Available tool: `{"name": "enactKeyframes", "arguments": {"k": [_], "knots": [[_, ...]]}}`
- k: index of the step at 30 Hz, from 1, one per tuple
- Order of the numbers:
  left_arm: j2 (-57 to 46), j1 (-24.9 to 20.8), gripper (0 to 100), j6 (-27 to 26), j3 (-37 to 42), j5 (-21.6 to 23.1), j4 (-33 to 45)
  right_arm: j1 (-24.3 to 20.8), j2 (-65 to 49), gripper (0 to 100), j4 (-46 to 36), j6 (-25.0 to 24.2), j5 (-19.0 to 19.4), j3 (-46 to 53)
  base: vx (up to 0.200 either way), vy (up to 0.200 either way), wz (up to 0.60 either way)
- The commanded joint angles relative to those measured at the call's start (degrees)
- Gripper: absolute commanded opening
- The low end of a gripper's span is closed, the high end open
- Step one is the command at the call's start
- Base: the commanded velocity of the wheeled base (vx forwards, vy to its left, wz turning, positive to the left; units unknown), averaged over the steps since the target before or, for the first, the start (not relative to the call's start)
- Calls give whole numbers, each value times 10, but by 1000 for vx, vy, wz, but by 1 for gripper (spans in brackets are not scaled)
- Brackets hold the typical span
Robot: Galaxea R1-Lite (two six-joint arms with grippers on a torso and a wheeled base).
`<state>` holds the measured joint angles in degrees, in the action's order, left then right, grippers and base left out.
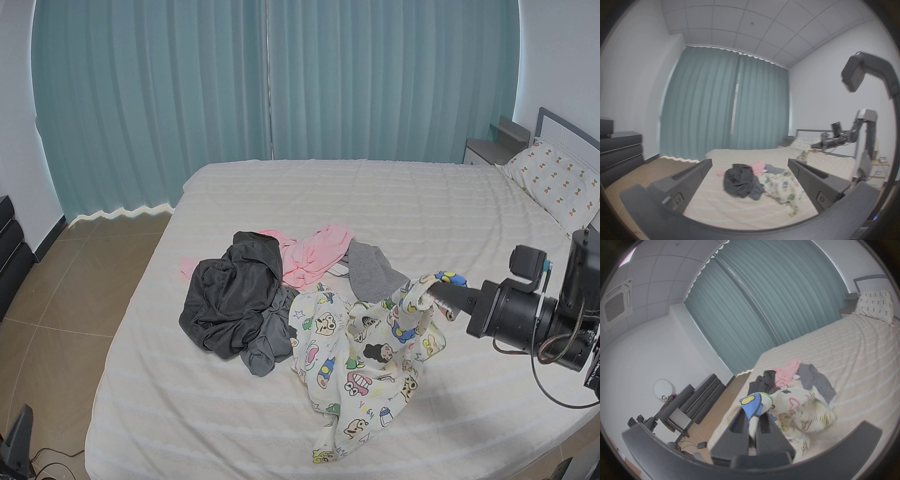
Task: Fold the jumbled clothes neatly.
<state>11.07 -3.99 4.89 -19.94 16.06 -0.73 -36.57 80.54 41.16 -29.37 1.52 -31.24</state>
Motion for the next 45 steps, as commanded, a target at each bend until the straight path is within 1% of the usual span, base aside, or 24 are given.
{"name": "enactKeyframes", "arguments": {"k": [1,5,6,8,9,10,11,15,16,17,19,21,24,27,28,30,31,32,34,36,37,39,41,45], "knots": [[261,-45,100,-38,-55,132,6,-35,-13,0,-44,0,17,-113,0,0,0],[360,-109,100,-40,-48,136,6,-39,26,0,-43,0,21,-148,0,0,0],[399,-137,100,-42,-40,135,3,-47,44,0,-41,-1,19,-158,0,0,0],[412,-146,100,-44,-37,135,0,-49,50,0,-37,-1,19,-161,0,0,0],[463,-176,100,-45,-33,135,-20,-51,68,0,-18,-3,19,-176,0,0,0],[463,-176,100,-45,-33,135,-20,-51,68,0,-18,-3,19,-176,0,0,0],[508,-197,100,-42,-30,134,-47,-52,83,0,0,-6,19,-186,0,0,0],[614,-226,100,-40,-19,134,-132,-67,126,0,23,-7,8,-193,0,0,0],[629,-231,100,-40,-15,134,-146,-68,131,0,28,-7,5,-195,0,0,0],[659,-243,100,-39,-7,134,-182,-70,145,0,42,-6,-2,-199,0,0,0],[696,-265,100,-30,4,133,-224,-77,164,0,56,-6,-10,-208,0,0,0],[719,-283,100,-15,6,130,-245,-81,175,0,60,-6,-16,-218,0,0,0],[772,-307,100,19,6,100,-295,-88,196,0,61,-7,-29,-236,0,0,0],[817,-314,100,29,7,59,-335,-89,200,0,61,-8,-29,-237,0,0,0],[844,-320,100,34,7,30,-355,-89,202,0,61,-9,-29,-232,0,0,0],[869,-336,100,50,7,-4,-372,-88,208,0,61,-10,-28,-230,0,0,0],[876,-347,100,61,7,-16,-379,-87,209,0,61,-13,-29,-231,0,0,0],[876,-348,100,64,7,-16,-380,-86,209,0,62,-14,-29,-231,0,0,0],[901,-372,100,82,6,-43,-398,-86,205,0,61,-43,-29,-236,0,0,0],[927,-376,100,84,6,-65,-422,-86,203,0,57,-58,-28,-238,0,0,0],[927,-376,100,84,6,-65,-422,-86,203,0,57,-58,-28,-238,0,0,0],[980,-376,100,86,6,-98,-466,-85,204,0,56,-61,-28,-226,0,0,0],[1002,-376,100,87,8,-114,-483,-86,203,0,56,-62,-26,-217,0,0,0],[1020,-376,100,88,20,-114,-507,-83,201,0,56,-63,-23,-214,0,0,0]]}}
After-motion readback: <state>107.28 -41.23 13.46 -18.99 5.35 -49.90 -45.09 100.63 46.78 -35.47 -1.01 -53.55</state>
